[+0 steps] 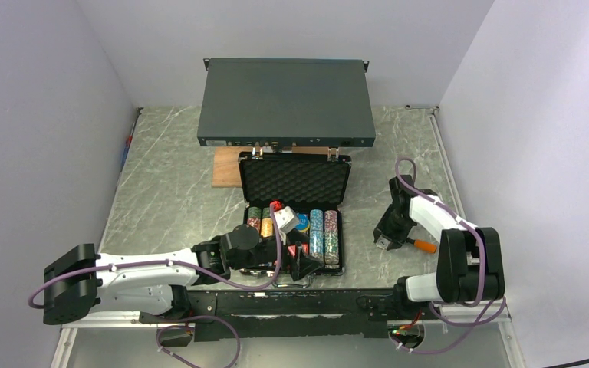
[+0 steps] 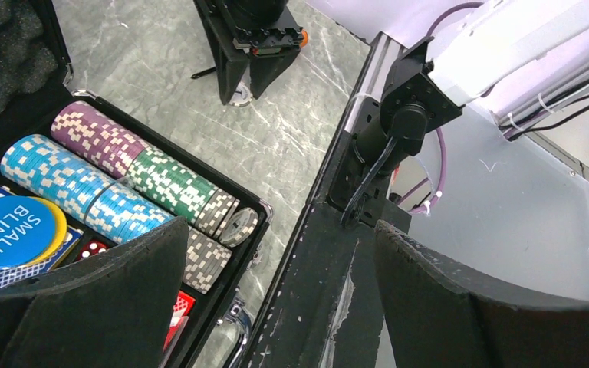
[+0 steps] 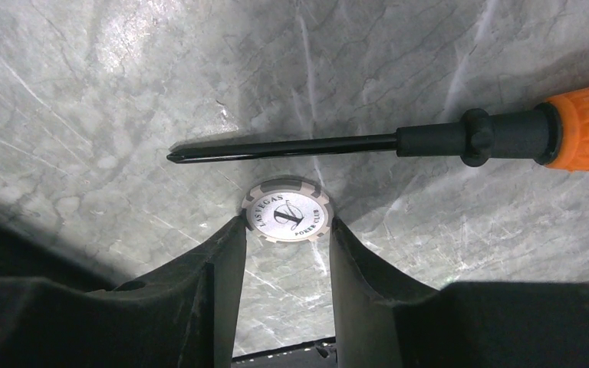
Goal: Pack up texas hold em set
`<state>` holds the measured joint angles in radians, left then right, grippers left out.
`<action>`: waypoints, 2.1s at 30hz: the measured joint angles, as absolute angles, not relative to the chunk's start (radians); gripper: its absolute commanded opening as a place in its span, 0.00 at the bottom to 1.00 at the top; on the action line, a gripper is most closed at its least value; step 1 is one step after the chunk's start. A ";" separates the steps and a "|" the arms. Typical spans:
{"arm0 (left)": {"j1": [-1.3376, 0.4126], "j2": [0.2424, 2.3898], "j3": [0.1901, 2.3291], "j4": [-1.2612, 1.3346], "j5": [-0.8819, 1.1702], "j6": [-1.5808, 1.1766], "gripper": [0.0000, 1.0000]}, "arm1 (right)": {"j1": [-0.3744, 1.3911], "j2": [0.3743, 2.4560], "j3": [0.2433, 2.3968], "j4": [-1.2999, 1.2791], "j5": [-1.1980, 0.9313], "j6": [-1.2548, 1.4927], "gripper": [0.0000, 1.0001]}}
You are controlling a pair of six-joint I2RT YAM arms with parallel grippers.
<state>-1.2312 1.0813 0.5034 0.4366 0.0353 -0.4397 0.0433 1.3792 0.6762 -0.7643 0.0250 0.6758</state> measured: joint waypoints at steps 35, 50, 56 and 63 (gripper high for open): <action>-1.138 1.623 0.703 0.830 -0.102 -0.574 0.75 | 0.203 1.111 0.830 -0.765 -0.356 0.855 0.29; -1.177 1.553 0.659 0.808 -0.228 -0.595 0.77 | 0.184 1.077 0.768 -0.810 -0.191 0.811 0.65; -1.182 1.382 0.568 0.772 -0.271 -0.585 0.79 | 0.228 1.066 0.647 -0.849 -0.187 0.787 0.68; -1.182 1.262 0.517 0.736 -0.286 -0.580 0.79 | 0.363 1.156 0.603 -0.843 -0.167 0.813 0.69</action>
<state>-1.1816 1.2617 0.5167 0.7357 -0.2859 -0.5797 0.3630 1.1561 0.6033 -0.8429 -0.1669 0.8127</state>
